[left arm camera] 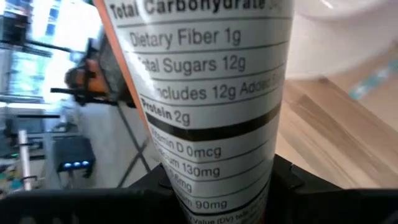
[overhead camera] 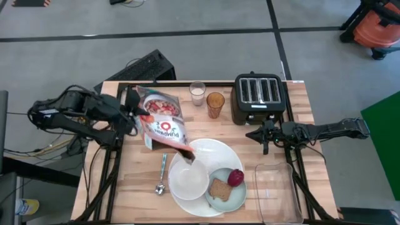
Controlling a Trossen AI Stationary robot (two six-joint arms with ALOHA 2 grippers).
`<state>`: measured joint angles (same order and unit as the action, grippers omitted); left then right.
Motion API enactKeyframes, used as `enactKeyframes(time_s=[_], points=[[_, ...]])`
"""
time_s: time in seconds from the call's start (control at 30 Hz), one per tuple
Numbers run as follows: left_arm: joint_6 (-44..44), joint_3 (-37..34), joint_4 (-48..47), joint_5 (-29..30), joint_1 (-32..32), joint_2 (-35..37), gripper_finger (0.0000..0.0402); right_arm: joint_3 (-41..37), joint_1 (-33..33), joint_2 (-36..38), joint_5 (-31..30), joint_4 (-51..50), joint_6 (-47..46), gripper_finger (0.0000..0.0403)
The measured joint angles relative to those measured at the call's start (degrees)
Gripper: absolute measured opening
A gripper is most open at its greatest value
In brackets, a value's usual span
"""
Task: Arrange a breakfast setting
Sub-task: Pour the cereal into the white bowl
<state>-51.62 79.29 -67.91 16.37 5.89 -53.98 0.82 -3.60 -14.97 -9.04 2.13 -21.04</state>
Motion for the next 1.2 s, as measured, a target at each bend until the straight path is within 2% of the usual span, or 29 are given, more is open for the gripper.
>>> enactKeyframes(time_s=[0.3,0.53,1.03,1.2], points=[[0.25,-0.04,-4.75,5.41,7.19,-4.94,0.0108,0.00,0.00,-0.01,0.00,0.00,0.00,0.0031],[0.67,-0.04,-5.04,7.97,12.38,-9.05,0.0108,0.00,0.00,-0.01,0.00,0.01,0.00,0.0031],[0.31,-0.04,-4.06,22.19,23.46,-16.63,0.0108,0.00,0.00,0.00,0.00,0.00,0.00,0.0031],[0.24,-0.07,-4.06,29.53,26.17,-18.65,0.0108,0.00,0.00,0.01,0.00,0.00,0.00,0.0031]])
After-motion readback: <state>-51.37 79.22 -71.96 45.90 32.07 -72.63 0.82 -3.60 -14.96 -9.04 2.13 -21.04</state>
